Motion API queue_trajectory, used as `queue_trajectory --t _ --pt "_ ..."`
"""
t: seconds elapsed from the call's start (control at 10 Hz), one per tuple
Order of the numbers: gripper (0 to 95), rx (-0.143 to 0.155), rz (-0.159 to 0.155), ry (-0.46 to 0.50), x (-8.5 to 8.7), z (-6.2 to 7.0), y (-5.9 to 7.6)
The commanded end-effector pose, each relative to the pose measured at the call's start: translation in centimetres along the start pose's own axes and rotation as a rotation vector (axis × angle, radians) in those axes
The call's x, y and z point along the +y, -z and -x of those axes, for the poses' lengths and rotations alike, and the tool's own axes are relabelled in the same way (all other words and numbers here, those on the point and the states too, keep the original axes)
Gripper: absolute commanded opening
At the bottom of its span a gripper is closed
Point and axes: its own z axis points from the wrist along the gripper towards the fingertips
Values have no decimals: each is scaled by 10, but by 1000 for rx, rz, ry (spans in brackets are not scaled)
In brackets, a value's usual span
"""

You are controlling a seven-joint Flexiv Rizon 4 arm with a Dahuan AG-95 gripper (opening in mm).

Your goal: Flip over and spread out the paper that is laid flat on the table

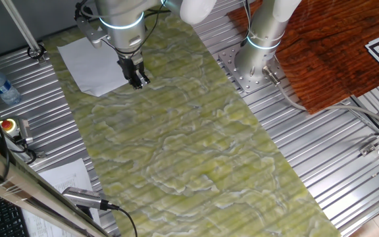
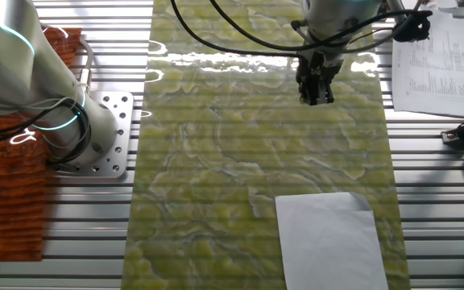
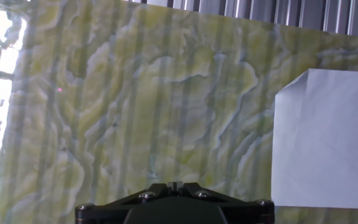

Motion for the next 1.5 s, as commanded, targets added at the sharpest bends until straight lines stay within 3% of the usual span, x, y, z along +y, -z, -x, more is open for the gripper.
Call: queue_trajectory --t 0.1,0.5,0.8,1.1,1.3,1.4,1.5 --pt "0 2 -3 12 -3 7 -6" --pt "0 1 2 101 -13 19 -19" --pt "0 0 6 117 -48 29 -26" --pt "0 9 -4 204 -79 35 -31" --pt "0 -14 29 305 -102 40 -41" --pt "0 -14 28 306 -104 40 -42" --pt "0 -1 29 369 -104 40 -42"
